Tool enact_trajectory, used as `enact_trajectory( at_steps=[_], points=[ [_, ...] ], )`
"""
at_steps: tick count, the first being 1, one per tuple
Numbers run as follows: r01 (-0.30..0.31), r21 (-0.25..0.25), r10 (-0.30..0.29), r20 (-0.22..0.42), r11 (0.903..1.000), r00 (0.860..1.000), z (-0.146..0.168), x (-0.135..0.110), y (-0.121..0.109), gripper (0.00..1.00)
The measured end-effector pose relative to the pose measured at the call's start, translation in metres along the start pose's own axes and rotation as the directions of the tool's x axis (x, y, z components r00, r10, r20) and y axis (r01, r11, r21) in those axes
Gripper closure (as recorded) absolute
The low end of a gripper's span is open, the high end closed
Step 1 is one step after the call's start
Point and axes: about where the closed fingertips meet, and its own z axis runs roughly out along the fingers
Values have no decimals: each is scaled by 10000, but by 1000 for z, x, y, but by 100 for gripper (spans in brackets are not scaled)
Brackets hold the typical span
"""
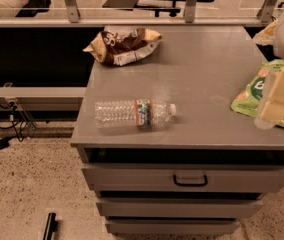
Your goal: Move brown chip bag near water bottle
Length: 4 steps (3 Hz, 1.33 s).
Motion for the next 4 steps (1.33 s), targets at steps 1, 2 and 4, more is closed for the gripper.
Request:
enact_trajectory(
  at_steps=[1, 2, 4],
  points=[
    [934, 557, -947, 206, 9941, 9953, 5, -16, -42, 0],
    [2482, 1338, -2602, 814, 9594, 9621, 18, -59, -113, 0],
    [3390, 2079, -3841, 2421, 9175, 8910, 52, -135, -185, 0]
  ],
)
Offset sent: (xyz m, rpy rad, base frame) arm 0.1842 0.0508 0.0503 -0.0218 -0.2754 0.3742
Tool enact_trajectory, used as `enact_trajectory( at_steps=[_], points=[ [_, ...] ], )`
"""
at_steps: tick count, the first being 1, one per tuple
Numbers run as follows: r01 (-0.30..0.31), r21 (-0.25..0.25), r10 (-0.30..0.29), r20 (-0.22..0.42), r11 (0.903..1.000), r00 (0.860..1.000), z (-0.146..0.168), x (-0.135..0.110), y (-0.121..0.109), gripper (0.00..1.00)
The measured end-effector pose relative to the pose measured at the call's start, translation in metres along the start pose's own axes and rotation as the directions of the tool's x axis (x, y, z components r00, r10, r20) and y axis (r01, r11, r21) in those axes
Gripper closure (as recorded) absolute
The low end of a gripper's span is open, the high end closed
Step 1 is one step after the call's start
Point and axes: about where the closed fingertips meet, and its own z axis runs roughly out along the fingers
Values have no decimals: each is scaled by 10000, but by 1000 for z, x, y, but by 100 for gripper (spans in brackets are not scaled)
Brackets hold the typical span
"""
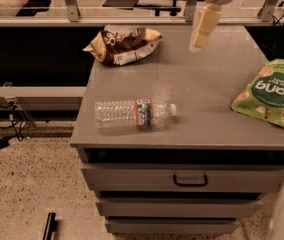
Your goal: Move brown chip bag near water bottle
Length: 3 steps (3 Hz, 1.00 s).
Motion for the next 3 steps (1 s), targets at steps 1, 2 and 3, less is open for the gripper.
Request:
enact_trajectory(
  at_steps=[1, 2, 3],
  points=[
    [-258, 45, 255, 480, 9997, 9985, 42, -5, -25, 0],
    [-965, -67, 968, 892, 9953, 9913, 87, -4, -42, 0],
    [-1357, -201, 1372, 1160, 9905, 9837, 121, -4, -49, 0]
  ],
)
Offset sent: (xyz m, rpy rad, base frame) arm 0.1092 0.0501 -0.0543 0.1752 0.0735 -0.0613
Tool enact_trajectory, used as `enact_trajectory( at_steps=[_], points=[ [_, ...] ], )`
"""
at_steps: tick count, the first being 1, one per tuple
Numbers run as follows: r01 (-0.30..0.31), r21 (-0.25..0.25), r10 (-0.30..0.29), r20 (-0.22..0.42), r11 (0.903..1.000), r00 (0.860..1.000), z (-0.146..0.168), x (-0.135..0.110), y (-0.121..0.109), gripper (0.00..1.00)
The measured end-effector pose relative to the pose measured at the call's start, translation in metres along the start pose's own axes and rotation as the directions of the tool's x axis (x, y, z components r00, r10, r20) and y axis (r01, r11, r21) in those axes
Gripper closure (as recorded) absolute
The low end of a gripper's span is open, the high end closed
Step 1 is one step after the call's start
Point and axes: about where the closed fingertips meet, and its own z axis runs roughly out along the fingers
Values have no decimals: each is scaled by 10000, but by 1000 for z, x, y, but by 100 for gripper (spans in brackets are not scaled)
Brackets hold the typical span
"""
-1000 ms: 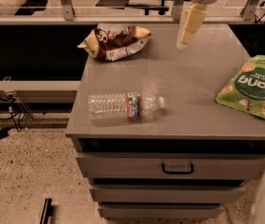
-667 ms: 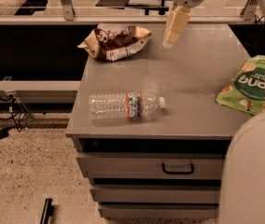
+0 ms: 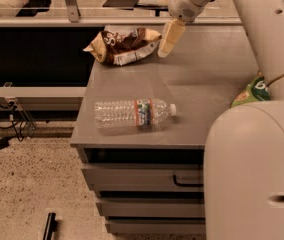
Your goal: Move brown chip bag near water bottle
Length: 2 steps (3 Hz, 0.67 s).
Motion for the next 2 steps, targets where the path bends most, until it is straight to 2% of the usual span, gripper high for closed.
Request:
enact_trajectory(
  at_steps=[1, 2],
  points=[
    [-125, -134, 127, 137, 9998, 9998, 17, 2, -1, 0],
    [38, -289, -33, 179, 9996, 9998, 33, 2, 1, 25]
  ],
)
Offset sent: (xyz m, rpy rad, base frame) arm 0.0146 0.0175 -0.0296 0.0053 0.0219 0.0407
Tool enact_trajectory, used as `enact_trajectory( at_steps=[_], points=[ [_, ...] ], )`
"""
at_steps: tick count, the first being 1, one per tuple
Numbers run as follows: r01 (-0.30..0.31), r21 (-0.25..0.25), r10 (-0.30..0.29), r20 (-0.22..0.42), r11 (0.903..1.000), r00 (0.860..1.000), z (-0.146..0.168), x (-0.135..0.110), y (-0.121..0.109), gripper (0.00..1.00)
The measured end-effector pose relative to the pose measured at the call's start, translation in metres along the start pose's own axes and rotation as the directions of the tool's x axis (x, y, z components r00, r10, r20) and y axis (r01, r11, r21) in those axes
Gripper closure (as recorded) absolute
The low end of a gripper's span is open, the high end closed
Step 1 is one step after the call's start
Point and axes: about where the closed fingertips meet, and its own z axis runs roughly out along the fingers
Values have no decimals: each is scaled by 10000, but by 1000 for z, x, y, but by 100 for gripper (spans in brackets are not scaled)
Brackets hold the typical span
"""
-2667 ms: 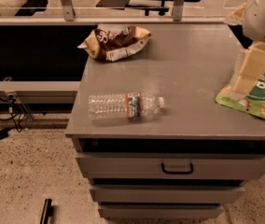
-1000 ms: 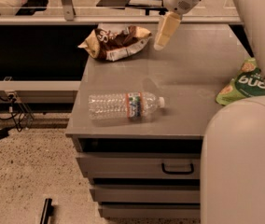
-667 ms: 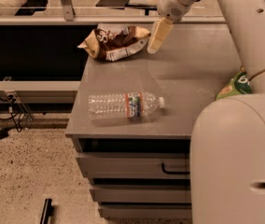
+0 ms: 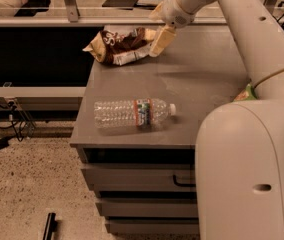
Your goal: Move brown chip bag near water bottle
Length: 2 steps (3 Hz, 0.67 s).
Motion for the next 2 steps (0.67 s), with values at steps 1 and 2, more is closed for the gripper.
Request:
enact_trajectory(
  at_steps=[1, 2],
  points=[
    [73, -5, -73, -35, 10000, 10000, 5, 3, 0, 48],
    [102, 218, -98, -197, 9997, 9998, 4, 7, -2, 70]
  ],
)
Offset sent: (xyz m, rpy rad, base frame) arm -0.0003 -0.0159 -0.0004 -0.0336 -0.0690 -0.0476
